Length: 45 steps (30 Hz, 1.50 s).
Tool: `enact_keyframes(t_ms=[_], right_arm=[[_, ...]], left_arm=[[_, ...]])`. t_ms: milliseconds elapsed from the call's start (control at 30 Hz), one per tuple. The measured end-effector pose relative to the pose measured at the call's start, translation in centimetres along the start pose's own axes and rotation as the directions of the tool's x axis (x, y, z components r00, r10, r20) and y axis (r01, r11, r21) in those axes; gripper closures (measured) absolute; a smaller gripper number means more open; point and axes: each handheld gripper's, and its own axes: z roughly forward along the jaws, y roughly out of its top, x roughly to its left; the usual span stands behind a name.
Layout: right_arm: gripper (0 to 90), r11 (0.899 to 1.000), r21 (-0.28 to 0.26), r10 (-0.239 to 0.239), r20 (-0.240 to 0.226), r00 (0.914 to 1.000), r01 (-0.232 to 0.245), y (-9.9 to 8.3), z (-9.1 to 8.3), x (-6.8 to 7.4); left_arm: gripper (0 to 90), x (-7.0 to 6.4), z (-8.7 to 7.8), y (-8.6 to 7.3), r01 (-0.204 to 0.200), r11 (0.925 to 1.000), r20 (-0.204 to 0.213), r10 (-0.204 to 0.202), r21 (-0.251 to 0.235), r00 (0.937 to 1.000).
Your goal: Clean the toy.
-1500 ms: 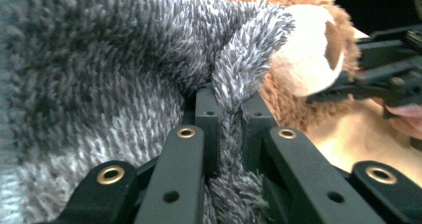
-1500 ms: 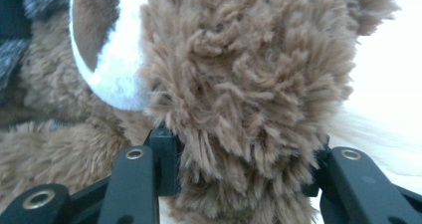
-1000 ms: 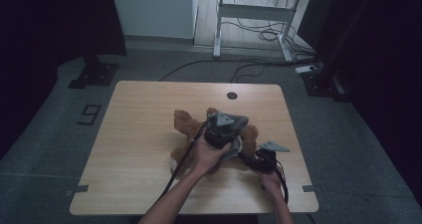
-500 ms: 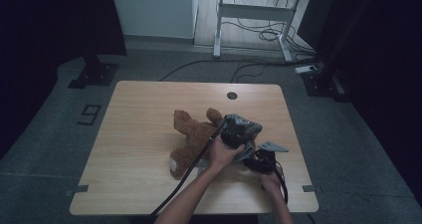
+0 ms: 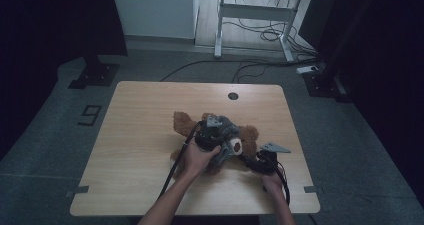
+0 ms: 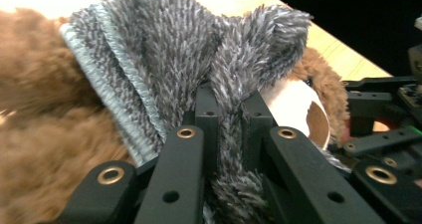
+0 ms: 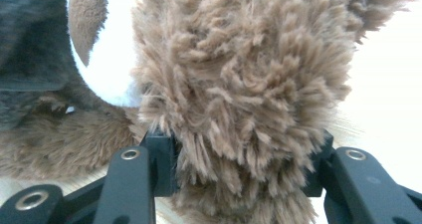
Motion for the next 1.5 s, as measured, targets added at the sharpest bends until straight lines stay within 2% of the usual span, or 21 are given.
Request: enact_keyframes(t_ms=[100,267,333,433,567,667,733,800,867,933,1000,1167,1267,1333,1367,1400,1433,1467,1500], right_arm=[[48.9,1.000,0.000,0.007,-0.004,1.0000,-0.007,0.0,0.0,0.0],[48.9,1.000,-0.001,0.013,-0.007,0.9999,-0.013,-0.1,0.0,-0.1],[48.9,1.000,-0.006,0.020,-0.008,0.9998,-0.020,-0.1,0.0,-0.1],[48.9,1.000,-0.008,0.025,-0.012,0.9996,-0.025,-0.1,0.1,-0.2],[48.9,1.000,-0.013,0.020,-0.008,0.9998,-0.020,-0.1,0.1,0.0],[48.8,1.000,-0.016,0.021,-0.008,0.9997,-0.021,-0.1,0.0,0.1],[48.8,1.000,-0.017,0.019,-0.008,0.9998,-0.019,-0.1,0.0,0.1],[48.8,1.000,-0.013,0.020,-0.008,0.9998,-0.020,-0.1,0.0,0.1],[48.7,1.000,-0.003,0.022,-0.004,0.9997,-0.022,-0.2,0.1,0.1],[48.8,1.000,0.000,0.024,-0.012,0.9996,-0.024,-0.2,0.0,-0.1],[48.7,1.000,0.001,0.015,-0.015,0.9998,-0.014,-0.1,0.0,0.0],[48.7,1.000,0.003,0.007,-0.012,0.9999,-0.007,-0.1,0.0,0.2],[48.7,1.000,0.003,0.014,-0.013,0.9998,-0.014,-0.1,0.0,0.1],[48.7,1.000,0.003,0.026,-0.019,0.9995,-0.026,-0.1,0.0,-0.1],[48.6,0.999,-0.002,0.039,-0.027,0.9989,-0.039,-0.1,0.0,-0.2],[48.6,0.999,-0.003,0.041,-0.030,0.9987,-0.041,-0.2,0.0,-0.2],[48.6,0.999,-0.003,0.040,-0.032,0.9987,-0.040,-0.2,0.0,-0.2],[48.6,0.999,-0.003,0.038,-0.030,0.9988,-0.038,-0.2,0.0,-0.2],[48.6,0.999,-0.003,0.039,-0.030,0.9988,-0.039,-0.2,0.0,-0.2]], left_arm=[[81.4,0.0,-1.3,0.1,-0.034,0.9994,-0.029,0.033,-0.005,0.9990],[81.2,1.0,-3.3,0.2,-0.013,0.9992,-0.058,0.011,-0.037,0.9982],[81.3,0.9,-4.0,0.2,0.008,0.9982,-0.027,-0.009,-0.060,0.9996],[81.4,-0.5,-3.9,0.7,-0.003,0.9970,0.039,0.006,-0.077,0.9992],[81.5,-3.7,-2.1,1.9,-0.062,0.9958,0.086,0.068,-0.068,0.9940],[81.4,-5.7,0.6,2.7,-0.083,0.9959,0.111,0.086,-0.037,0.9901],[81.3,-6.3,2.3,2.7,-0.089,0.9960,0.107,0.089,-0.012,0.9902],[81.2,-6.5,4.4,2.1,-0.103,0.9942,0.088,0.100,0.032,0.9911],[81.4,-6.1,5.3,1.3,-0.079,0.9968,0.111,0.077,0.012,0.9909],[81.6,-5.8,5.0,1.2,-0.069,0.9976,0.124,0.068,0.000,0.9899],[81.7,-5.5,4.3,1.1,-0.087,0.9962,0.120,0.086,0.004,0.9890],[81.8,-4.6,2.2,0.6,-0.094,0.9955,0.096,0.095,-0.012,0.9908],[81.6,-3.8,0.6,0.3,-0.108,0.9938,0.039,0.109,-0.027,0.9932],[81.7,-2.5,-0.4,-0.1,-0.114,0.9934,-0.042,0.114,-0.009,0.9926],[81.6,-1.8,-0.7,-0.4,-0.098,0.9951,-0.042,0.098,-0.007,0.9943],[81.6,-0.7,-1.2,-0.8,-0.049,0.9985,-0.012,0.049,-0.022,0.9987],[81.5,0.3,-1.7,-1.2,-0.004,0.9992,0.023,0.005,-0.041,0.9997],[81.4,1.1,-2.4,-1.5,0.031,0.9979,0.039,-0.028,-0.057,0.9988],[81.4,2.1,-3.3,-1.8,0.048,0.9965,0.027,-0.046,-0.069,0.9986]])
